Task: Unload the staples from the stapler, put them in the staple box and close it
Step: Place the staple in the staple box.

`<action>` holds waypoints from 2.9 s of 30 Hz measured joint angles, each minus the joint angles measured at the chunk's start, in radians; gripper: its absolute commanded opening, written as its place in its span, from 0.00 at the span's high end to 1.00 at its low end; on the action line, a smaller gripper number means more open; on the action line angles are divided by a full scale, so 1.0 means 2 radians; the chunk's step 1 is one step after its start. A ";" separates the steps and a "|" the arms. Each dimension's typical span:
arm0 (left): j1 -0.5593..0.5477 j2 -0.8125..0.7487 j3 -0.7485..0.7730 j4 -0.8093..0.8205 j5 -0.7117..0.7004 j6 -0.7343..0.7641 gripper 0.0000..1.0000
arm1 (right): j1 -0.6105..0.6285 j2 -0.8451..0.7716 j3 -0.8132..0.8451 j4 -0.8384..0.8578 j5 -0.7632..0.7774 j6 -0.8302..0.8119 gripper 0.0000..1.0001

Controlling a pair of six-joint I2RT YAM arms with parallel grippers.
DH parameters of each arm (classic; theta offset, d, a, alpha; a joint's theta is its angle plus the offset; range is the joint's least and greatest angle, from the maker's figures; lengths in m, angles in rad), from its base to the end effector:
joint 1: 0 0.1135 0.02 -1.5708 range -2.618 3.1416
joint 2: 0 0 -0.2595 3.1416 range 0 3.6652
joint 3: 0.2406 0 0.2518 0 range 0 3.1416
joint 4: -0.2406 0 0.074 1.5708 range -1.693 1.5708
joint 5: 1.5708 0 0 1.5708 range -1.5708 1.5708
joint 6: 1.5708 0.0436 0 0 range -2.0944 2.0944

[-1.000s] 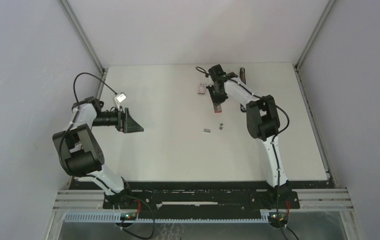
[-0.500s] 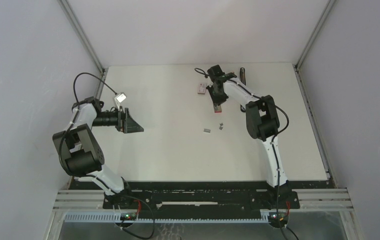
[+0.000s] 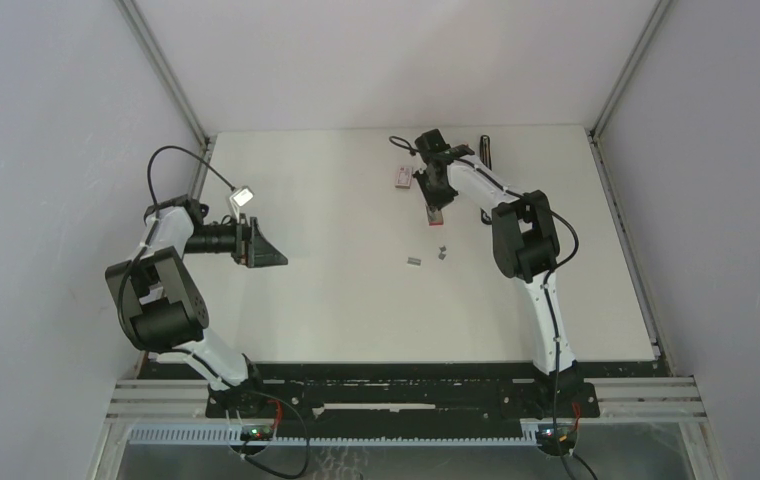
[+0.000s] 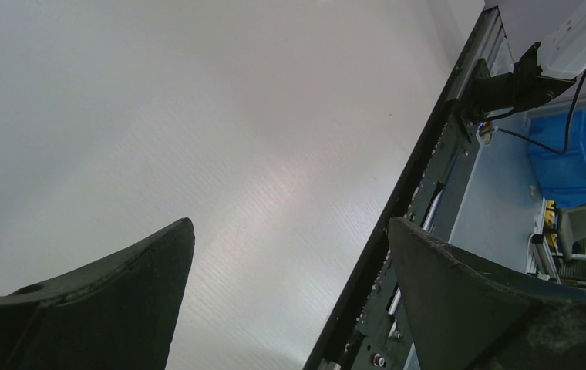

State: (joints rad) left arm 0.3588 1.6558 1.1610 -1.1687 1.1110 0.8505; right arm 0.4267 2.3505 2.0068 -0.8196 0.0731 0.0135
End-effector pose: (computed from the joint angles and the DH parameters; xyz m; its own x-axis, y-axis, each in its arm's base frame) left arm 0.2732 0.0607 0.2158 -0.7904 0.0598 -0.6096 0.5467 0.5176 -0.6581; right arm 0.4560 0.2038 0.1643 -0.8409 -0.3675 -0.3972 -0.3751 0.9249 -0.0617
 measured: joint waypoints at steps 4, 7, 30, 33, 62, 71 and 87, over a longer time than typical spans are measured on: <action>0.000 0.000 0.000 -0.002 0.000 0.002 0.00 | 0.000 0.000 0.000 0.000 -0.002 0.000 0.82; 0.000 0.000 0.000 -0.002 0.000 0.003 0.00 | 0.000 0.000 0.000 0.000 -0.002 0.000 0.82; 0.000 0.004 0.000 -0.005 0.000 0.004 0.00 | 0.000 0.004 0.000 -0.007 -0.013 -0.004 0.84; 0.000 0.004 0.000 -0.006 0.000 0.004 0.00 | 0.000 0.008 0.000 -0.009 -0.015 -0.004 0.84; 0.001 0.005 0.000 -0.010 0.001 0.005 0.00 | 0.000 -0.029 -0.014 0.010 -0.030 -0.054 1.00; 0.001 0.005 0.000 -0.012 0.001 0.009 0.00 | 0.001 -0.058 -0.041 0.020 -0.035 -0.133 1.00; 0.001 0.013 0.010 -0.025 0.002 0.018 0.00 | 0.000 -0.069 -0.100 0.042 -0.077 -0.256 1.00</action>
State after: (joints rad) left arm 0.3603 1.6825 1.1805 -1.2179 1.1152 0.8867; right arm 0.4259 2.2124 1.8072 -0.7357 -0.0803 -0.4984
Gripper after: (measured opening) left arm 0.996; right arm 0.000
